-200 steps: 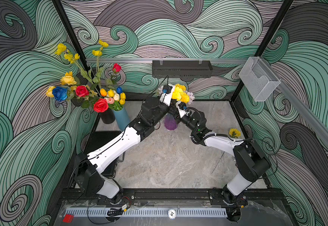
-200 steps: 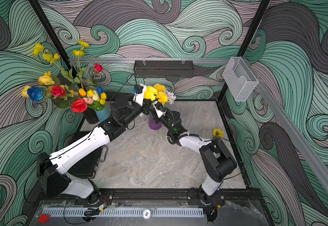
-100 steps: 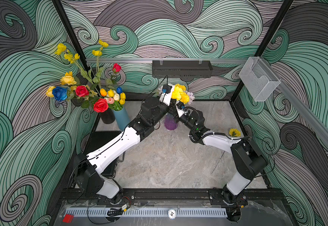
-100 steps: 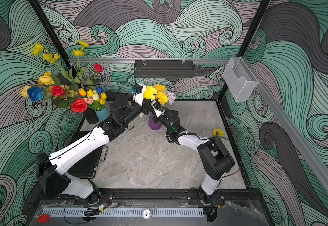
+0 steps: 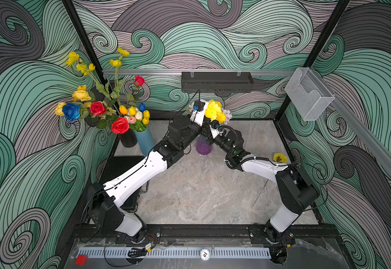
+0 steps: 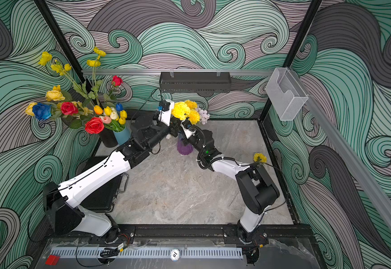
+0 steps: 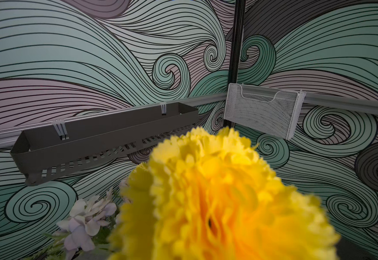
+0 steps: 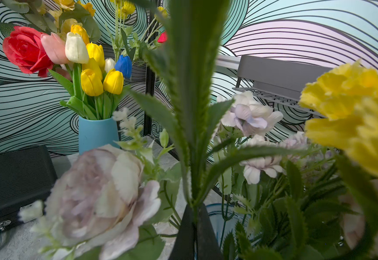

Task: Pick out yellow flowers from the vase
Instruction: Pick up the flower from the vase.

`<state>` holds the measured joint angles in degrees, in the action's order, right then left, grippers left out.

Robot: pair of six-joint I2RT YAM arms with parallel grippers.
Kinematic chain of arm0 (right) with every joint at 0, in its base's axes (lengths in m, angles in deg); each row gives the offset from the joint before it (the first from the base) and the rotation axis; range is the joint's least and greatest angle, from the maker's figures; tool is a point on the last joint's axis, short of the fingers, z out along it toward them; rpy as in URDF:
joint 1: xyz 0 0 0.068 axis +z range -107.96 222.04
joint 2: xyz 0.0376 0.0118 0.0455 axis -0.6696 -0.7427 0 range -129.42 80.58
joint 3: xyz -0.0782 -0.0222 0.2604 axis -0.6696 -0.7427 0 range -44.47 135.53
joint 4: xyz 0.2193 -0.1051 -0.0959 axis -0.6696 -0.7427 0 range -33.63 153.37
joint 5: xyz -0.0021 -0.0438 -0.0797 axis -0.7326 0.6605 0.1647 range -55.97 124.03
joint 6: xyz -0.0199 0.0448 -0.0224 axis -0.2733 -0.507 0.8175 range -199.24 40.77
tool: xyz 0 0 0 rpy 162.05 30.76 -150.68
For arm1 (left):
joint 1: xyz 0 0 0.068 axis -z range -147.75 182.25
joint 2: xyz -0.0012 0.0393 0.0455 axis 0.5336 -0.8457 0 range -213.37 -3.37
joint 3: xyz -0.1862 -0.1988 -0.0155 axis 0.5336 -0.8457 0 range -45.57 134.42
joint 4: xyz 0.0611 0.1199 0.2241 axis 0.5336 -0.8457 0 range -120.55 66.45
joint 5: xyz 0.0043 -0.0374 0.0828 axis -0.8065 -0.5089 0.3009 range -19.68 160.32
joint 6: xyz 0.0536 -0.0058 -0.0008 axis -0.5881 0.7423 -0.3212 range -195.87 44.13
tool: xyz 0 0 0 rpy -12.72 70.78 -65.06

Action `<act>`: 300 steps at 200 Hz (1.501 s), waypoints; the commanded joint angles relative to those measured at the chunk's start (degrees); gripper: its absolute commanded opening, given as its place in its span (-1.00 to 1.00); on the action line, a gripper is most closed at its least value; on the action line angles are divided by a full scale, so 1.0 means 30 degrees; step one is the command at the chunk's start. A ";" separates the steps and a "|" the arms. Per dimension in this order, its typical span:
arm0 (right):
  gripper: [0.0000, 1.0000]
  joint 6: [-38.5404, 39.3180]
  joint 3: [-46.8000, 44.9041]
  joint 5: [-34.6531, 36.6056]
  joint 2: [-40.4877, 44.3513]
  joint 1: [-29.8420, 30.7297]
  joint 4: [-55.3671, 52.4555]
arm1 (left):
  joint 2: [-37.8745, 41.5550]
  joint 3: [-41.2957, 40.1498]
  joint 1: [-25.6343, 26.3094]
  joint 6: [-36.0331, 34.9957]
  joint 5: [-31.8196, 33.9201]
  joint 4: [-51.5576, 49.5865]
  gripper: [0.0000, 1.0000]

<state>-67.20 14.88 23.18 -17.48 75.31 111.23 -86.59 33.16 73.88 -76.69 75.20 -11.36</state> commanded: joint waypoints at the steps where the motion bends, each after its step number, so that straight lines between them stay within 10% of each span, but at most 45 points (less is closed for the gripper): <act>1: -0.98 0.0183 0.0522 -0.0075 0.0599 0.0154 -0.0391 | 0.1279 0.0337 -0.0139 0.0071 -0.0127 0.0144 -0.29; 120: -1.00 -0.1160 0.1265 0.0015 0.3099 0.0335 -0.3582 | 0.5382 -0.4404 -0.0349 -0.0826 0.1816 0.1418 0.53; 300: -1.00 -0.5561 0.2679 -0.0534 1.1212 0.0376 -1.4232 | 0.9167 -1.0662 -0.0943 0.3694 0.4675 -0.0034 0.74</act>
<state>-81.78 21.72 21.01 12.72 76.21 77.94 -61.14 2.81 71.67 -69.17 87.75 -9.03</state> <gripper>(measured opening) 0.053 0.870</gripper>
